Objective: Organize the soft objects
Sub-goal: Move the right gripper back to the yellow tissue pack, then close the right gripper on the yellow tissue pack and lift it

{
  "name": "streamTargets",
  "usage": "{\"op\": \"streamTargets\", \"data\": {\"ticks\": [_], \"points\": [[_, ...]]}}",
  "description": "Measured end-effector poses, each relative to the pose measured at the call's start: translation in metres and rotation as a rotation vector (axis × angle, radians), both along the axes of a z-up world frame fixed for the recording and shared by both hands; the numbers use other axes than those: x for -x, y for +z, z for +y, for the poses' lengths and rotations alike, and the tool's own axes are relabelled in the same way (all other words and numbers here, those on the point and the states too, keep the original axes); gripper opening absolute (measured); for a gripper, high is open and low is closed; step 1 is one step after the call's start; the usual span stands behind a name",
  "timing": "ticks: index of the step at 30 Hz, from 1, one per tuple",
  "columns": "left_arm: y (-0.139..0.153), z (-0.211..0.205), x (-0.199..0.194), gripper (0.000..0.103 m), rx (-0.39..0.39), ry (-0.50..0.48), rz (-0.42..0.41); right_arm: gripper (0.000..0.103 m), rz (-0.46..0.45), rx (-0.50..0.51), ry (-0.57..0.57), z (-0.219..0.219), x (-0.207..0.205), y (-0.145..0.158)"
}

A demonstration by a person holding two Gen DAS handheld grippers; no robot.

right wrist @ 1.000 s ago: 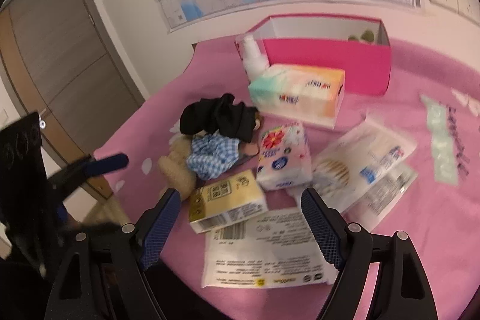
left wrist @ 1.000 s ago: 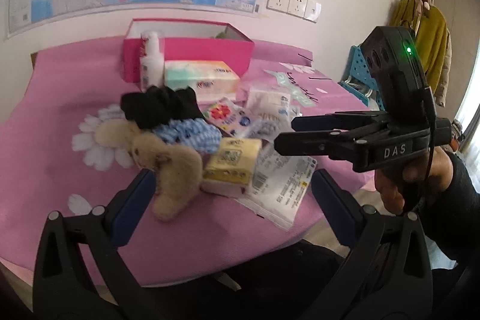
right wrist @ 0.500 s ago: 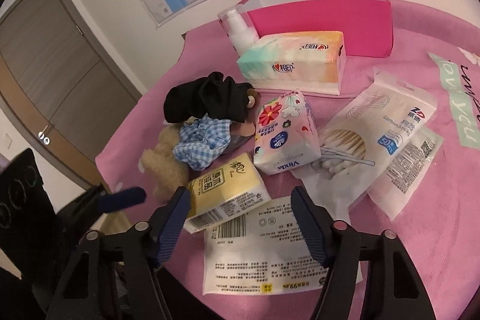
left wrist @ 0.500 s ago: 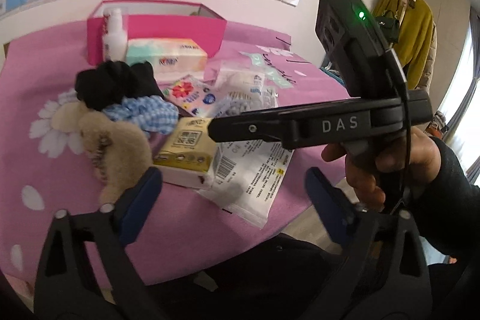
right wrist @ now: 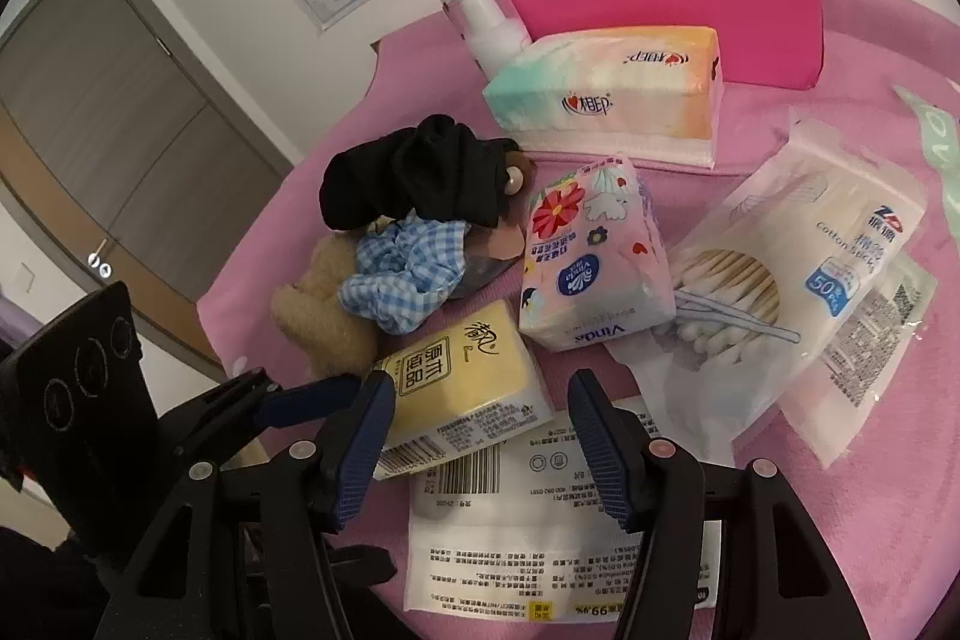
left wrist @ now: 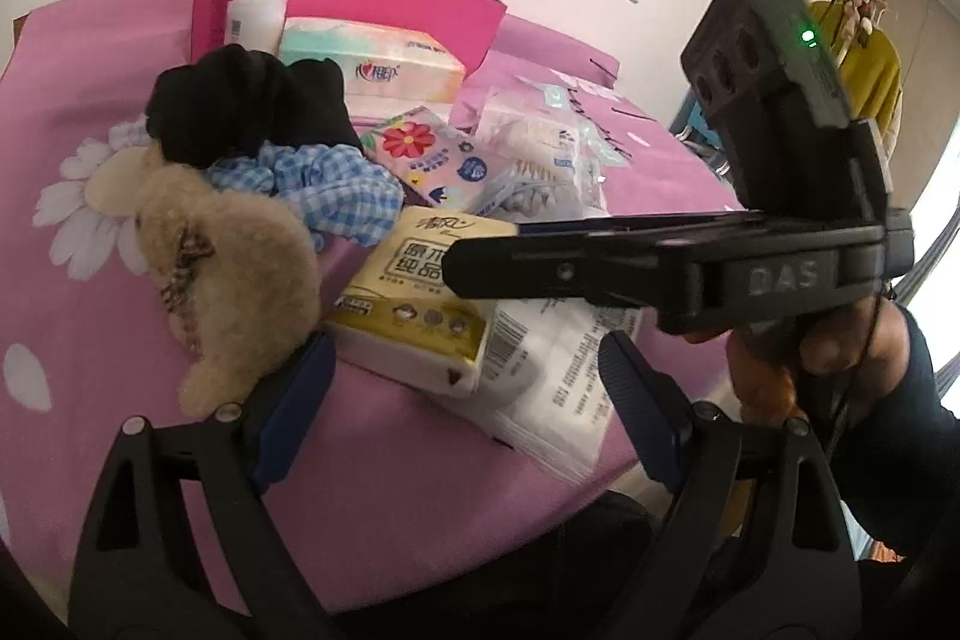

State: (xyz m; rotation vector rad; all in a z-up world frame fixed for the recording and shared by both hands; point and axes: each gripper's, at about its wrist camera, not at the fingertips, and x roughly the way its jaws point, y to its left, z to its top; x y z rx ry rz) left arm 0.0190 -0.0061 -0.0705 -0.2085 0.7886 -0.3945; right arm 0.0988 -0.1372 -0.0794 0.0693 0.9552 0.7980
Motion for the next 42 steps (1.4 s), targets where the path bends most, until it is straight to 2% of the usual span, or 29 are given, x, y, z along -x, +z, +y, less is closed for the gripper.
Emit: {"op": "streamTargets", "data": {"ticks": [6,8,11,15,17,25,30,32,36,42], "points": [[-0.003,0.002,-0.005,0.090,0.004,0.006,0.005,0.053,0.025,-0.001,0.019,0.005,-0.004,-0.003],[-0.003,0.006,-0.005,0.090,0.010,0.015,0.001,0.044,0.037,-0.009,0.016,0.005,-0.006,-0.005],[-0.002,0.008,-0.004,0.089,0.009,0.019,-0.001,0.039,0.064,-0.037,0.015,0.001,-0.009,-0.008],[0.000,0.011,-0.004,0.080,0.000,0.034,-0.003,0.036,0.073,-0.051,0.011,-0.001,-0.010,-0.008],[0.003,0.013,-0.004,0.079,0.005,0.034,-0.008,0.034,0.073,-0.055,0.007,-0.003,-0.010,-0.007],[0.017,0.014,0.000,0.071,-0.006,0.035,-0.052,0.033,0.042,-0.058,0.005,-0.011,0.006,0.007],[0.032,0.010,0.004,0.069,-0.022,0.032,-0.092,0.033,0.006,-0.068,0.006,-0.016,0.014,0.020],[0.038,0.008,0.004,0.062,-0.053,0.039,-0.117,0.033,-0.006,-0.070,0.006,-0.016,0.016,0.026],[0.053,0.009,0.001,0.056,-0.080,0.034,-0.156,0.033,-0.043,-0.079,0.001,-0.020,0.021,0.040],[0.072,0.008,-0.005,0.056,-0.109,0.023,-0.212,0.033,-0.096,-0.096,-0.009,-0.020,0.021,0.060]]}}
